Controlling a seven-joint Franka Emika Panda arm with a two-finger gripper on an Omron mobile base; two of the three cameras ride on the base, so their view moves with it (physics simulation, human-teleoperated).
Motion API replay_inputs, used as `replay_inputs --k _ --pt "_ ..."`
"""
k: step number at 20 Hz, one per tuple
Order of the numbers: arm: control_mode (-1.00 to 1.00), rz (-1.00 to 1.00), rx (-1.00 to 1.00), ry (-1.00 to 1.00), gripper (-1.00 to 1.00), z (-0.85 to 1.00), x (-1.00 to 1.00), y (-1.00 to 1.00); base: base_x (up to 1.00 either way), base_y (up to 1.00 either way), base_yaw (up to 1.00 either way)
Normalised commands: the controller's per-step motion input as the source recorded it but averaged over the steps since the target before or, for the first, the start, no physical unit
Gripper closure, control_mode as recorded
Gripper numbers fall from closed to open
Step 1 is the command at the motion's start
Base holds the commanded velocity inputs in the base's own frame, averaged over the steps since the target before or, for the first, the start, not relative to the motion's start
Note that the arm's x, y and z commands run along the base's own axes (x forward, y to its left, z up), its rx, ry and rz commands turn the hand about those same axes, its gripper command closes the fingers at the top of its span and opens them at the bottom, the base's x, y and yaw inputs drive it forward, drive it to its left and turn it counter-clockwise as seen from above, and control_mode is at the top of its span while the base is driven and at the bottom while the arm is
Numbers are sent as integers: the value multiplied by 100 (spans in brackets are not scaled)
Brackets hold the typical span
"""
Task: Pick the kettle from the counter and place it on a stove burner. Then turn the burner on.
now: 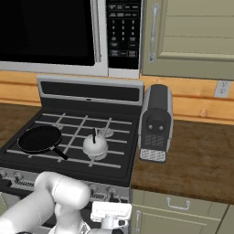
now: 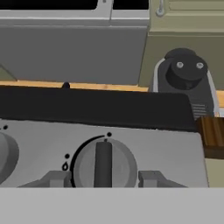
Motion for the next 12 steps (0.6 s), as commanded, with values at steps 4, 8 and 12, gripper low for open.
replay_inputs --k 4,8,12 --pt "-100 21 -21 -35 100 12 0 0 0 0 0" --pt "-100 23 -23 -28 100 7 0 0 0 0 0" --pt "-100 23 -26 -23 100 4 0 0 0 0 0"
